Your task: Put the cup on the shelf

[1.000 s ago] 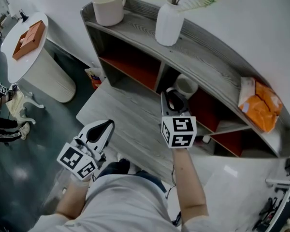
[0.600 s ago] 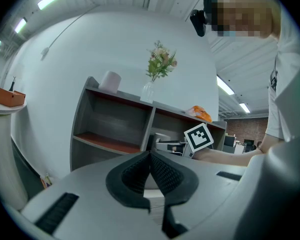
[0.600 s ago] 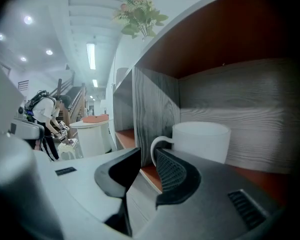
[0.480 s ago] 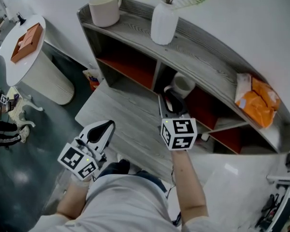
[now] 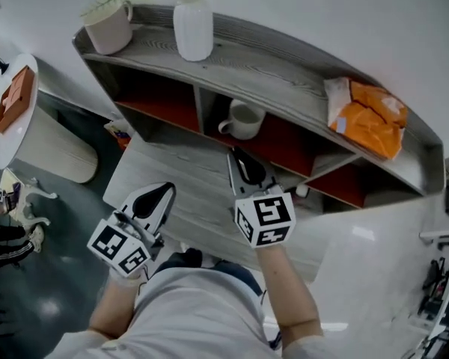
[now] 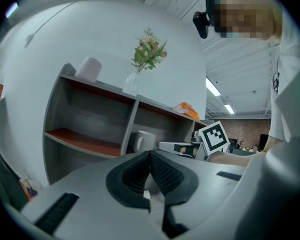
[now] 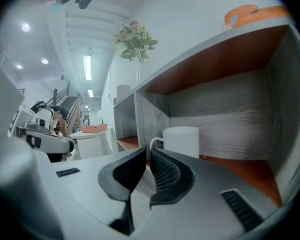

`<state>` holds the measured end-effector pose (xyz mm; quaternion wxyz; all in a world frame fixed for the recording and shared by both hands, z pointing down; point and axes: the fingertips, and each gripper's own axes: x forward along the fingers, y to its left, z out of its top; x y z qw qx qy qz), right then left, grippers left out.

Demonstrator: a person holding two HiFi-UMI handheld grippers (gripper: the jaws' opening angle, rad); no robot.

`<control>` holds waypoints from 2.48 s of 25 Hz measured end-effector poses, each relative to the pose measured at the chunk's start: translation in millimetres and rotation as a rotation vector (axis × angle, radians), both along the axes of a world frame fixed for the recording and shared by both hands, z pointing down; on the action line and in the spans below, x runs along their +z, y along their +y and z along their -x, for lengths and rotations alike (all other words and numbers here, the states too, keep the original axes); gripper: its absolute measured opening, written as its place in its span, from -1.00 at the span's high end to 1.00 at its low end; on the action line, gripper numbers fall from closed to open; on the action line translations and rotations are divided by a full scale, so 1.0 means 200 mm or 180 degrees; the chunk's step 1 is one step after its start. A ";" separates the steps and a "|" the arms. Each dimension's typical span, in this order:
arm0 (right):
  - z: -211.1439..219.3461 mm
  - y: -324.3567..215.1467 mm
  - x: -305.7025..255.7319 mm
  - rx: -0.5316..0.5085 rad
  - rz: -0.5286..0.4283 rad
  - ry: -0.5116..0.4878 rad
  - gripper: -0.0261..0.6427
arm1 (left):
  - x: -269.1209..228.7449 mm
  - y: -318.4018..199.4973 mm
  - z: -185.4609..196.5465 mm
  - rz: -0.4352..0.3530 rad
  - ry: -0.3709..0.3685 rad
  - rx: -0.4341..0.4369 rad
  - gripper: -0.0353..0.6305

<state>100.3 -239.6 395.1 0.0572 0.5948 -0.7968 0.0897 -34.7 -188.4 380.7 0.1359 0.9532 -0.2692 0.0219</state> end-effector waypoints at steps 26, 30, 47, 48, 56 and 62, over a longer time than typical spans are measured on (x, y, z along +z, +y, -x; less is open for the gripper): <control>-0.35 0.66 -0.15 0.0834 -0.0381 -0.0219 0.84 | -0.04 0.20 -0.66 -0.0104 0.0051 0.1313 0.84; -0.35 0.69 -0.15 0.0852 -0.0414 -0.0207 0.84 | -0.02 0.22 -0.69 -0.0100 0.0037 0.1387 0.84; -0.37 0.69 -0.11 0.0887 -0.0407 -0.0238 0.84 | 0.00 0.23 -0.75 -0.0092 0.0025 0.1445 0.84; -0.37 0.69 -0.11 0.0885 -0.0412 -0.0245 0.84 | 0.00 0.23 -0.75 -0.0092 0.0017 0.1448 0.84; -0.39 0.69 -0.10 0.0909 -0.0429 -0.0242 0.84 | 0.01 0.22 -0.76 -0.0100 -0.0030 0.1488 0.84; -0.39 0.69 -0.11 0.0908 -0.0440 -0.0228 0.84 | 0.03 0.24 -0.77 -0.0101 -0.0070 0.1539 0.84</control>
